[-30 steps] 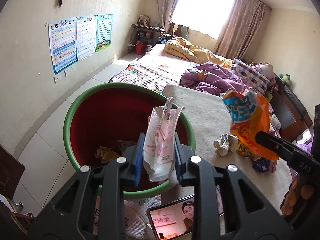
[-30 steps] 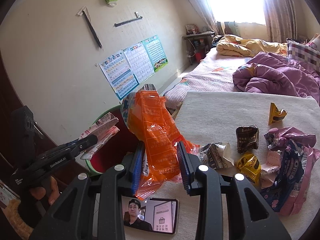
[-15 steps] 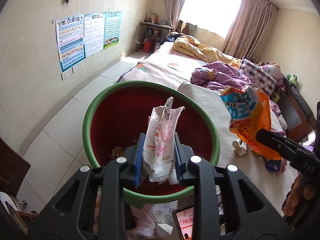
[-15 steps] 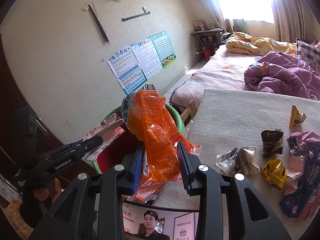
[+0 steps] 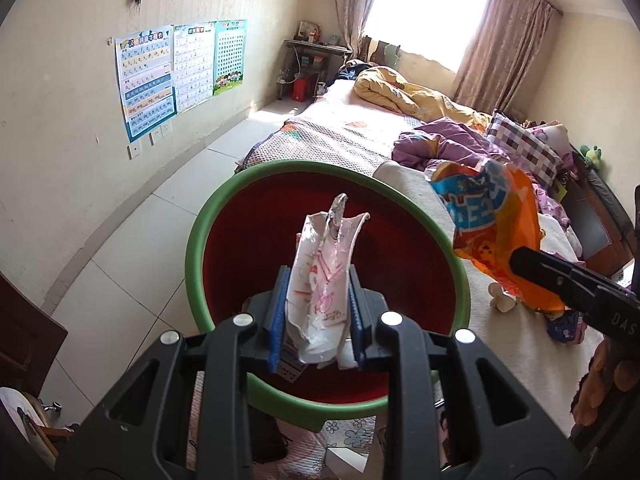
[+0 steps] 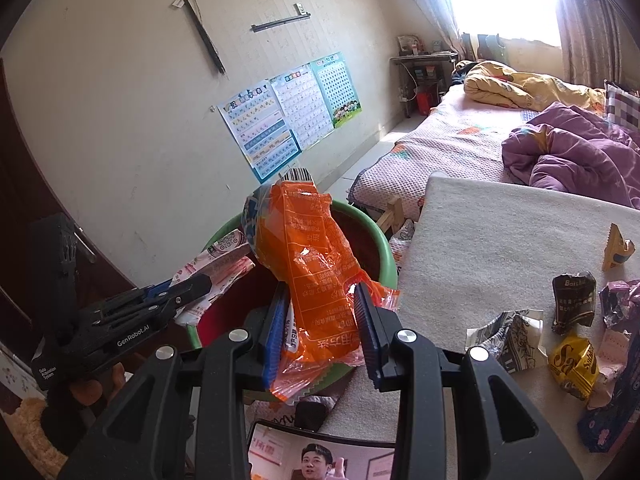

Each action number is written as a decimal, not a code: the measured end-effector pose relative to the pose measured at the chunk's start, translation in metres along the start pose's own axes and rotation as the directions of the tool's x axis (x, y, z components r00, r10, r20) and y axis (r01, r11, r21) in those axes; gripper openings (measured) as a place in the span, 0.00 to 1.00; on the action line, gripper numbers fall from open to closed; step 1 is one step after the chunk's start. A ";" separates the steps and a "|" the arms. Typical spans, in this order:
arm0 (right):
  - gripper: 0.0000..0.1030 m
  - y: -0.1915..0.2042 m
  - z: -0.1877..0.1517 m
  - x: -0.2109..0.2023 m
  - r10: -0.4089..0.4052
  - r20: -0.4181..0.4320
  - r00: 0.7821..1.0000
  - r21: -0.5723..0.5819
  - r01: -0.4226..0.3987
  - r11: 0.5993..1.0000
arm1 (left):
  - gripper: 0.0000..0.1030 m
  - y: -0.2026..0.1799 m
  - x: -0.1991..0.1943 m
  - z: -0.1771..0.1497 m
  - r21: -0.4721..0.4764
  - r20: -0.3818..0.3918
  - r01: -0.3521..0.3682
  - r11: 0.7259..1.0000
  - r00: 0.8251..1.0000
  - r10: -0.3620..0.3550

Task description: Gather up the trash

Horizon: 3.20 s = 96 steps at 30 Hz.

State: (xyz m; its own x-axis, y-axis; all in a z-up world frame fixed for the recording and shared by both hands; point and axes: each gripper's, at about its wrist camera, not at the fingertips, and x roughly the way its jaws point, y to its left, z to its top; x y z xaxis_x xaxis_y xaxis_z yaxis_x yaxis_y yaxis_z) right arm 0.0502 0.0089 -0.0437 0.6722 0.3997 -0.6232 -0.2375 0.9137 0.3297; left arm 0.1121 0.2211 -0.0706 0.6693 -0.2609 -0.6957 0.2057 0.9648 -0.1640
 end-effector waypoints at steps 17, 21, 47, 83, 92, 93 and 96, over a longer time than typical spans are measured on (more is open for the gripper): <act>0.32 0.003 0.011 0.023 0.041 -0.019 0.999 0.004 -0.041 0.999 | 0.25 0.004 0.001 0.001 0.001 0.006 -0.039 0.999 0.999 0.039; 0.32 0.001 0.013 0.023 0.045 -0.015 0.999 0.003 -0.045 0.999 | 0.25 0.007 -0.001 0.003 -0.002 0.014 -0.052 0.999 0.999 0.052; 0.49 -0.028 0.005 -0.009 -0.001 0.019 1.000 0.093 -0.001 0.996 | 0.54 0.004 0.002 0.005 -0.033 0.030 -0.076 0.997 0.997 0.077; 0.49 -0.195 -0.013 0.009 -0.305 -0.178 0.935 0.006 0.311 0.950 | 0.60 -0.140 0.002 -0.034 0.022 -0.047 -0.014 1.000 0.999 0.015; 0.26 -0.205 -0.012 -0.029 -0.135 -0.114 0.984 0.067 0.143 0.987 | 0.67 -0.189 0.040 -0.034 0.085 -0.127 0.043 0.995 0.991 -0.032; 0.26 -0.205 -0.011 -0.039 -0.116 -0.089 0.989 0.078 0.123 0.989 | 0.67 -0.196 0.047 -0.032 0.091 -0.134 0.056 0.994 0.990 -0.044; 0.26 -0.205 -0.008 -0.068 -0.090 -0.025 0.996 0.095 0.092 0.991 | 0.67 -0.212 0.070 -0.027 0.094 -0.157 0.083 0.992 0.985 -0.068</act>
State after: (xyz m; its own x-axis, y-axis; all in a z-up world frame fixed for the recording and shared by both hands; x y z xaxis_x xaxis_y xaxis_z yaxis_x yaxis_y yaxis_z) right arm 0.0476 -0.2047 -0.0749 0.6730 0.3174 -0.6681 -0.1065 0.9354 0.3371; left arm 0.0966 -0.0005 -0.1033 0.5332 -0.3171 -0.7843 0.3266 0.9324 -0.1550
